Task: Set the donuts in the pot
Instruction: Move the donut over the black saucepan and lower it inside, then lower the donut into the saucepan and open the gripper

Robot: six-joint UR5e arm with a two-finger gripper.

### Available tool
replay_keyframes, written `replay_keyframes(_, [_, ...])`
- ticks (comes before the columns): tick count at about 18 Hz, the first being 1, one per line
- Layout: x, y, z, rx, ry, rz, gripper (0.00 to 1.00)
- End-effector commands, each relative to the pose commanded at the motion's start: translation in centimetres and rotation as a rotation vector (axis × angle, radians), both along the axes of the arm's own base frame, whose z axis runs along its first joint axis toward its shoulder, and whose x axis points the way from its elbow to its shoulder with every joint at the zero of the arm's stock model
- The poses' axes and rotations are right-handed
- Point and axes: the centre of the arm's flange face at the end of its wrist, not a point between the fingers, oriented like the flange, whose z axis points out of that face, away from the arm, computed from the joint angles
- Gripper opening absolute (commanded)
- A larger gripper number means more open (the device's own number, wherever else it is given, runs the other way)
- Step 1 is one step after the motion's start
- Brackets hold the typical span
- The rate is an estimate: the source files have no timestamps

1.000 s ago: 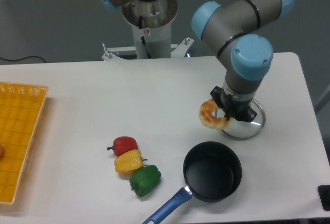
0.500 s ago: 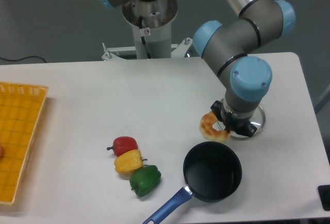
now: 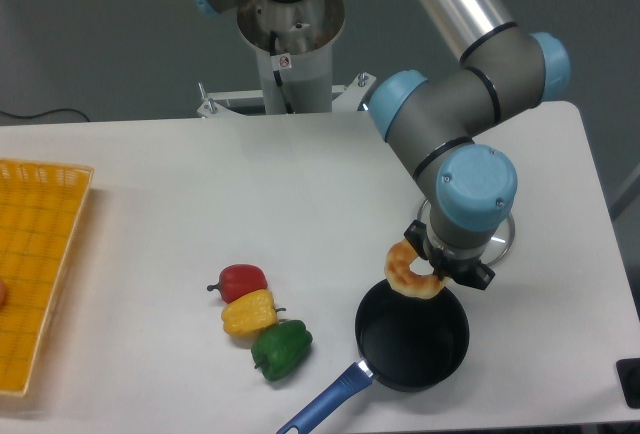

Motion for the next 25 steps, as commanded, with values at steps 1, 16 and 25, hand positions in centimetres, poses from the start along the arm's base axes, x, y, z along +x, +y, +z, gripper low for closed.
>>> replay_keyframes(1, [-0.2, 0.2, 0.0, 0.002, 0.003, 0.005, 0.0])
replay_keyframes(16, [-1.7, 2.5, -1.7, 0.014, 0.007, 0.028, 0.0])
replay_keyframes(25, [-2.6, 3.7, -3.2, 0.044, 0.025, 0.048, 0.0])
